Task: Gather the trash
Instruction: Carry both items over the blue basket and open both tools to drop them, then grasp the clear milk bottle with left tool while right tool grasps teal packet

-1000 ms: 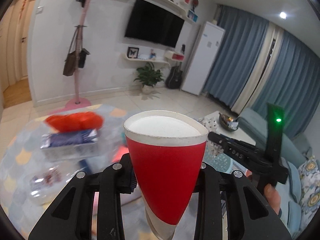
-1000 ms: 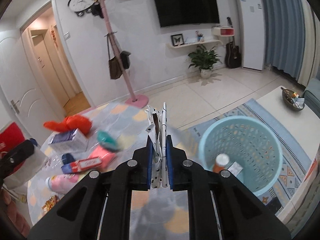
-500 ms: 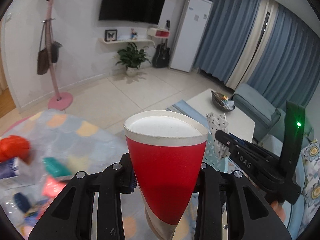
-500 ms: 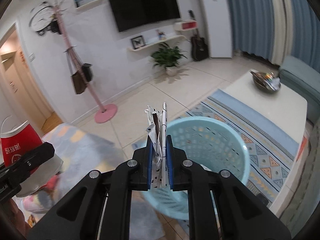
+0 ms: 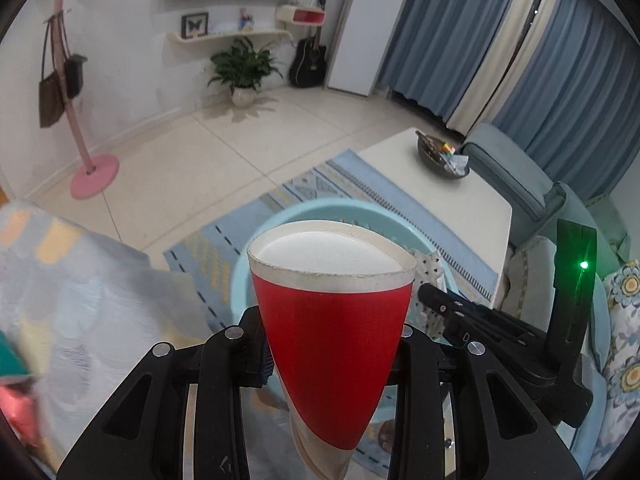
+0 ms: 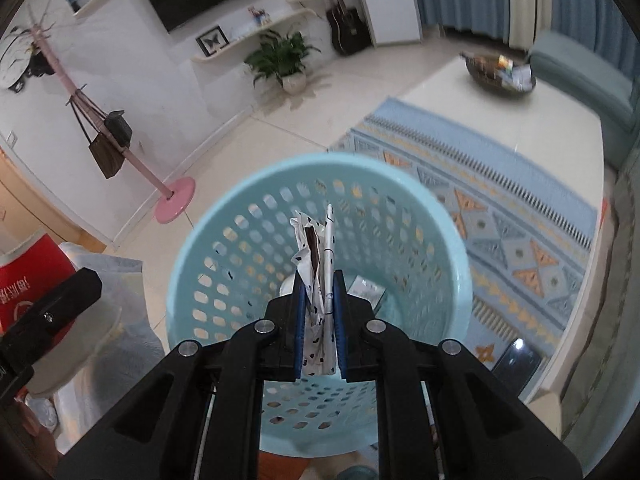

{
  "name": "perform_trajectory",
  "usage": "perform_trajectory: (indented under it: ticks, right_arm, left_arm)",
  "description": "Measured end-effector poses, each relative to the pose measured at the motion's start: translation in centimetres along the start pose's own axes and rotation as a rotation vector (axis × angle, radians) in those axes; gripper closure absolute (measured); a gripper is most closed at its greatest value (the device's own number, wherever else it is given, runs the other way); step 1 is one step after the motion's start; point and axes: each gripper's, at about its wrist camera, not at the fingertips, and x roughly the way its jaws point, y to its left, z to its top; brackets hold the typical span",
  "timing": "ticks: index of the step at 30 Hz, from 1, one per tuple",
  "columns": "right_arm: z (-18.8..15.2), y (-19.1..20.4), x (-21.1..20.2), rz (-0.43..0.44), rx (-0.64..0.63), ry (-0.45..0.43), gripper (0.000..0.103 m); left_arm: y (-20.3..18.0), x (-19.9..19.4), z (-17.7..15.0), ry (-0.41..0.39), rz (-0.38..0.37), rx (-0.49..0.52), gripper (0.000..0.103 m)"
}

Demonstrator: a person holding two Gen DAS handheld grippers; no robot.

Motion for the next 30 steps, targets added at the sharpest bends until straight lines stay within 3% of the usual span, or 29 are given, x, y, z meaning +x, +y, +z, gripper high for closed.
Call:
perform_trajectory:
  ticks: [3,4,5,6,8,12,21,30]
  right_arm:
    - [-0.4,-0.4,0.4,-0.005,0.006,0.015,0.086]
    - [-0.4,-0.5,0.4,-0.004,0.007,0.016,0.08]
    - [-0.4,-0.5,0.3,-0.005,0.008,0.015,0.077]
    - [-0.5,-0.6,0.1,-0.01,0.009,0.008,0.068]
    - [-0.4,-0.5,-0.4,-0.017,0.012,-0.006,0.047]
    - [-0.1,-0.1,-1.7,-0.011,0.005,-0.032,0.046]
    - [-0.2,2.6,-5.0,0.012,-0.044,-0.09,0.043]
    - [-1.2,8.5,-10.0,0.114,-0.149,-0.158,0.042]
  left_arm:
    - [0.0,0.5,-0.4,0.016,-0.009,-0.004,0.066]
    - [0.0,0.5,-0.5,0.019,-0.014,-0.004,0.061]
    - [0.0,0.4,-0.6,0.016,-0.015,-0.004,0.047]
    - [-0.1,0.1,-0.6,0.005,-0.01,0.001,0.039]
    - [-0.2,-0.5,-0.6,-0.008,-0.006,0.012,0.034]
    - [-0.3,-1.5,-0.8,-0.028,-0.024,0.015,0.026]
    - [0.2,-5.3,-1.0,-0.099,-0.039,-0.003,0.025]
    - [3.1,-14.4,-3.0,-0.26,-0.01,-0.05,0.025]
